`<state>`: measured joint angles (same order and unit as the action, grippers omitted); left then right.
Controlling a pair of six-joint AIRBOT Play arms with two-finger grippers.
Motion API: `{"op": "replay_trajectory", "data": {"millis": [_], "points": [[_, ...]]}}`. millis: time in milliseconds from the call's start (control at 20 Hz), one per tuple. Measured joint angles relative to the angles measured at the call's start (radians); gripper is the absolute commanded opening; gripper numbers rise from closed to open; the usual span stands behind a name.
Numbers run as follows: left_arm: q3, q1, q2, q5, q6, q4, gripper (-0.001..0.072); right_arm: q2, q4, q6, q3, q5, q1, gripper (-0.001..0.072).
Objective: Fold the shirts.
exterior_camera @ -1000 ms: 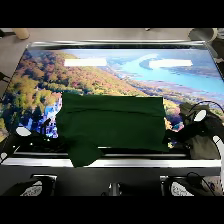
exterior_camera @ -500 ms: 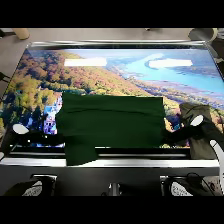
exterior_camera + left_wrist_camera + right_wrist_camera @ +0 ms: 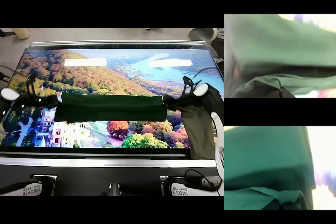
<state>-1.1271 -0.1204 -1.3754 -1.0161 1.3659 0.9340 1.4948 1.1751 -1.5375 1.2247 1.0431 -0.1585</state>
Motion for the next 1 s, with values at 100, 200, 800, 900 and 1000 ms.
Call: {"op": "replay_trajectory", "data": {"millis": [100,200,800,900,1000], "points": [[-0.124,0.003,-0.135,-0.023,0.027,-0.003,0.0038,0.105,-0.002,-0.030,0.098,-0.005,0.009,0.0026],[-0.218,0.007,-0.254,-0.055,0.063,-0.010,0.0430,0.193,-0.027,-0.059,0.155,-0.006,0.013,0.0117],[-0.335,-0.018,-0.242,-0.130,0.005,-0.091,0.0488,0.340,-0.103,0.007,0.270,0.158,-0.105,0.0624],[-0.336,0.014,-0.212,-0.145,-0.001,-0.095,0.0488,0.365,-0.151,0.012,0.275,0.173,-0.107,0.0511],[-0.336,0.058,-0.198,-0.145,-0.003,-0.096,0.0426,0.389,-0.185,0.017,0.275,0.188,-0.090,0.0075]]}}
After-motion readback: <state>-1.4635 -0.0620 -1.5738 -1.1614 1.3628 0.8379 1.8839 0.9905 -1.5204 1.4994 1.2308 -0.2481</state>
